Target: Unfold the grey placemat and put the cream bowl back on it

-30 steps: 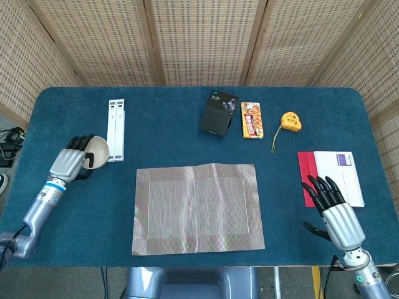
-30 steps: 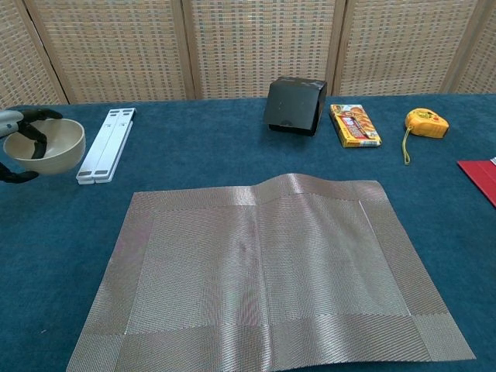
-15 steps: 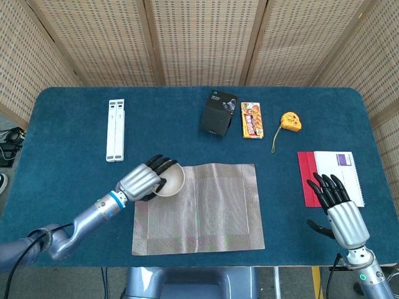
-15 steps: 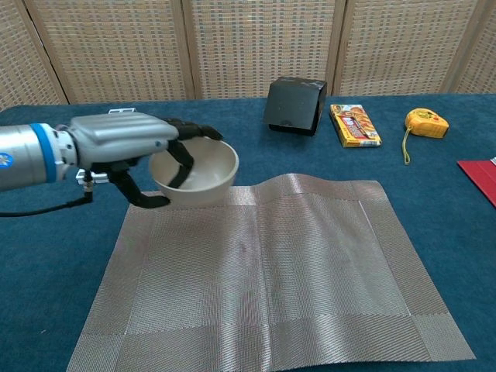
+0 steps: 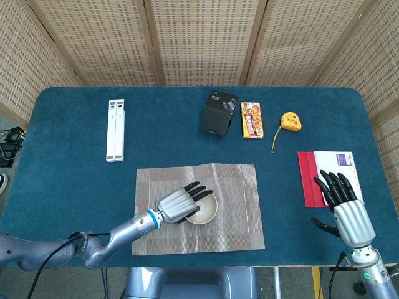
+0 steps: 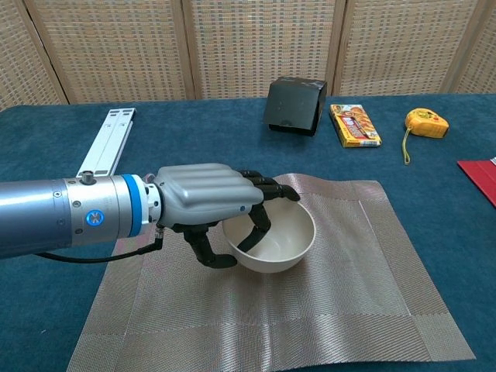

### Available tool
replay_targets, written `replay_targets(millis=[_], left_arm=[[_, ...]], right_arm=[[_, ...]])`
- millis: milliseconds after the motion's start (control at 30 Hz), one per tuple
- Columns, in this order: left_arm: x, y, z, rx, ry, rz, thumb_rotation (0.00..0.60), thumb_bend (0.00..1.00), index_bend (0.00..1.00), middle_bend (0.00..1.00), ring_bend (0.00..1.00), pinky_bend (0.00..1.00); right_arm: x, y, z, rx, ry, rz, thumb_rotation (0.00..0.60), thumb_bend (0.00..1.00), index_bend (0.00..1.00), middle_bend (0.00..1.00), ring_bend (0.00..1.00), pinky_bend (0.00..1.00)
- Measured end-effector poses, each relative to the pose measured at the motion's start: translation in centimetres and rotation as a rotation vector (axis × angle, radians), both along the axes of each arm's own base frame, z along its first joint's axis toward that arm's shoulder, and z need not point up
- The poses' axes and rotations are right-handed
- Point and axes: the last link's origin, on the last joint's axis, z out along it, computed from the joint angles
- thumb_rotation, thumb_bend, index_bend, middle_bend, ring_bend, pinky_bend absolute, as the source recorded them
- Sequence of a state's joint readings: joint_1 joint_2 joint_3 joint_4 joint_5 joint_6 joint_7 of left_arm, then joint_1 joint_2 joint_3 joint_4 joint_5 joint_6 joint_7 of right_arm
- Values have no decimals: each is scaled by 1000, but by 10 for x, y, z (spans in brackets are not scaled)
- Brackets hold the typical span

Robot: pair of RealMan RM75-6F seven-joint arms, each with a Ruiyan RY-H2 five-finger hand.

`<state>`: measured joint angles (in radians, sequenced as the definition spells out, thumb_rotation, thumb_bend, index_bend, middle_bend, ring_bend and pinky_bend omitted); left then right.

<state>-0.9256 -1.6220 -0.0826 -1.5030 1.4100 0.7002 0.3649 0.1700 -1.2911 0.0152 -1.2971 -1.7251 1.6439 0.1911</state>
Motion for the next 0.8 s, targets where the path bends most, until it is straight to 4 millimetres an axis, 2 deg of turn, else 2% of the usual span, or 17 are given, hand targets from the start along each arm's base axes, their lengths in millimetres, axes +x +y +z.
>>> replay_targets(millis=[100, 167, 233, 300, 333, 367, 600, 800], left_arm=[[1, -2, -1, 6, 15, -10, 600, 474, 634, 0, 0, 0], [0, -3, -1, 10, 27, -9, 600, 445, 567, 0, 0, 0], [-1, -3, -1, 15, 42, -6, 600, 278, 385, 0, 0, 0], [-3, -3, -1, 17, 52, 3, 600, 42, 128, 0, 0, 0], [-4, -4, -1, 17, 57, 10, 600, 2, 50, 0, 0, 0], [-4, -4, 0, 17, 59, 14, 600, 0, 19, 0, 0, 0], [-4, -6, 10, 28, 36, 25, 600, 0, 0, 0, 0, 0], [-3, -5, 37, 64, -47, 43, 600, 0, 0, 0, 0, 0]], right_arm=[[0, 0, -1, 3, 0, 1, 600, 0, 13, 0, 0, 0], [0, 0, -1, 3, 0, 2, 600, 0, 13, 0, 0, 0], [1, 0, 0, 3, -1, 2, 600, 0, 13, 0, 0, 0], [1, 0, 0, 3, -1, 3, 600, 0, 13, 0, 0, 0], [1, 0, 0, 3, -2, 3, 600, 0, 13, 0, 0, 0], [1, 0, 0, 5, -3, 4, 600, 0, 13, 0, 0, 0], [2, 1, -2, 4, -1, 7, 600, 0, 13, 0, 0, 0], [4, 2, -3, 7, 2, 13, 600, 0, 12, 0, 0, 0]])
